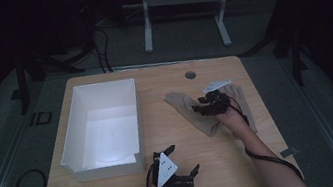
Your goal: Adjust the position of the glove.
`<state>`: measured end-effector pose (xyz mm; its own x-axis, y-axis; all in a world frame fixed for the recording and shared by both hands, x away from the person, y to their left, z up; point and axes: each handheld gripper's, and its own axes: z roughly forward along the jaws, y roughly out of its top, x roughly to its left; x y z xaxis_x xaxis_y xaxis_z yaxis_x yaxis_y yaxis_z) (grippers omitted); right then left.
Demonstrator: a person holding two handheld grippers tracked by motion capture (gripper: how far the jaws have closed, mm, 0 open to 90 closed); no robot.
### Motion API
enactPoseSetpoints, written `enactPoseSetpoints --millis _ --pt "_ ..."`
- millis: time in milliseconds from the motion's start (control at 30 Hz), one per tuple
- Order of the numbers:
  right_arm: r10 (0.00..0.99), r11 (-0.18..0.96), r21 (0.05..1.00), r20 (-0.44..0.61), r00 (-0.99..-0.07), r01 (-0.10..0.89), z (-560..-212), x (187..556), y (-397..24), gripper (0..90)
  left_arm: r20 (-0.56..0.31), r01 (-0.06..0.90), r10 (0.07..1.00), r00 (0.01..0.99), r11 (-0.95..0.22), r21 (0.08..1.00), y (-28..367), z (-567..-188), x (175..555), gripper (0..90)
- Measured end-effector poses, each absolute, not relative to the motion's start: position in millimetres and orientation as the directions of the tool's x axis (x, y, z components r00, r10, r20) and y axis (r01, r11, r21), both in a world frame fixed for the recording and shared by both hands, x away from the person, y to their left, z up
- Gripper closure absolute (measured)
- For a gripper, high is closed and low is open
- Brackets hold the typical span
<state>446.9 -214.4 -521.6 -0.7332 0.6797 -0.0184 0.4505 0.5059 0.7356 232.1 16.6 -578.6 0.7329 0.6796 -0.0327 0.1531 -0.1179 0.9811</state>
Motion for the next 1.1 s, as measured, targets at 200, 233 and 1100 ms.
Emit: enactPoseSetpoints --millis 200,233,1100 --pt "0.691 0.518 0.712 -0.021 -0.723 0.474 -540.1 458.5 -207.5 53.5 -0.043 0.161 0.68 0.732 -0.111 0.981 17.3 -578.6 232.9 2.3" --pt "0.695 0.517 0.712 -0.025 -0.718 0.476 -542.4 459.3 -206.9 53.6 -0.042 0.16 0.68 0.732 -0.111 0.981 17.2 -578.6 232.8 2.4" --pt "0.796 0.36 0.742 0.071 -0.601 0.565 -535.4 449.6 -202.2 81.8 -0.042 0.163 0.681 0.731 -0.114 0.98 16.7 -578.5 232.9 2.4"
